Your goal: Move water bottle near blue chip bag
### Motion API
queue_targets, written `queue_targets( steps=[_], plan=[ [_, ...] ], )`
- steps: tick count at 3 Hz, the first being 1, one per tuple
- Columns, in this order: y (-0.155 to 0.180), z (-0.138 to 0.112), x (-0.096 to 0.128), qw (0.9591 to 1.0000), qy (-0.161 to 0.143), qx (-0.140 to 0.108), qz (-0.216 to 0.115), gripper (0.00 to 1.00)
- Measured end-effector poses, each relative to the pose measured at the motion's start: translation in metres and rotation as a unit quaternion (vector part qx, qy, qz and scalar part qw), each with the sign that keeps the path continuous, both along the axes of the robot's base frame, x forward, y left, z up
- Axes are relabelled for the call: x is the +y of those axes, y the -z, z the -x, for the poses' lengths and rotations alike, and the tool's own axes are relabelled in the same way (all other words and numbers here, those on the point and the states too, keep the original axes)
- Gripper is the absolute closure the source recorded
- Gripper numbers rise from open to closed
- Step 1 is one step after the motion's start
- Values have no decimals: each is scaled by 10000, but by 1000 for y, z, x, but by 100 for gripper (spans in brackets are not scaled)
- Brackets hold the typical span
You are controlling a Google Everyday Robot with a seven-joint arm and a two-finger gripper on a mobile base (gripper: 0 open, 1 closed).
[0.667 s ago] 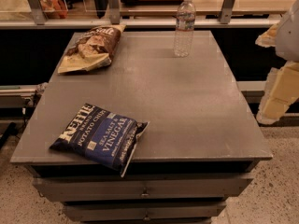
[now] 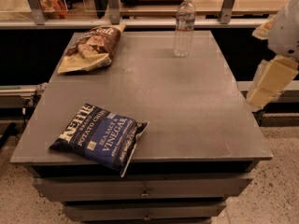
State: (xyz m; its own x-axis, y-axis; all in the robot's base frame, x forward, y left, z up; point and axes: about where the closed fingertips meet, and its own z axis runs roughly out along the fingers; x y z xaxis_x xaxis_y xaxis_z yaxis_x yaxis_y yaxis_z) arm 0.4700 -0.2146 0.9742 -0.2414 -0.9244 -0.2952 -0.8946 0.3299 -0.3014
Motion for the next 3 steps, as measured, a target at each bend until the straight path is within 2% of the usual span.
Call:
queue_targets(
  steps=[1, 2, 3],
  plan=[
    [17, -53, 8, 9964, 236, -287, -760, 0],
    [33, -113, 27, 9849, 378, -619, -1572, 0],
    [33, -112, 28, 9851, 373, -612, -1564, 0]
  ],
)
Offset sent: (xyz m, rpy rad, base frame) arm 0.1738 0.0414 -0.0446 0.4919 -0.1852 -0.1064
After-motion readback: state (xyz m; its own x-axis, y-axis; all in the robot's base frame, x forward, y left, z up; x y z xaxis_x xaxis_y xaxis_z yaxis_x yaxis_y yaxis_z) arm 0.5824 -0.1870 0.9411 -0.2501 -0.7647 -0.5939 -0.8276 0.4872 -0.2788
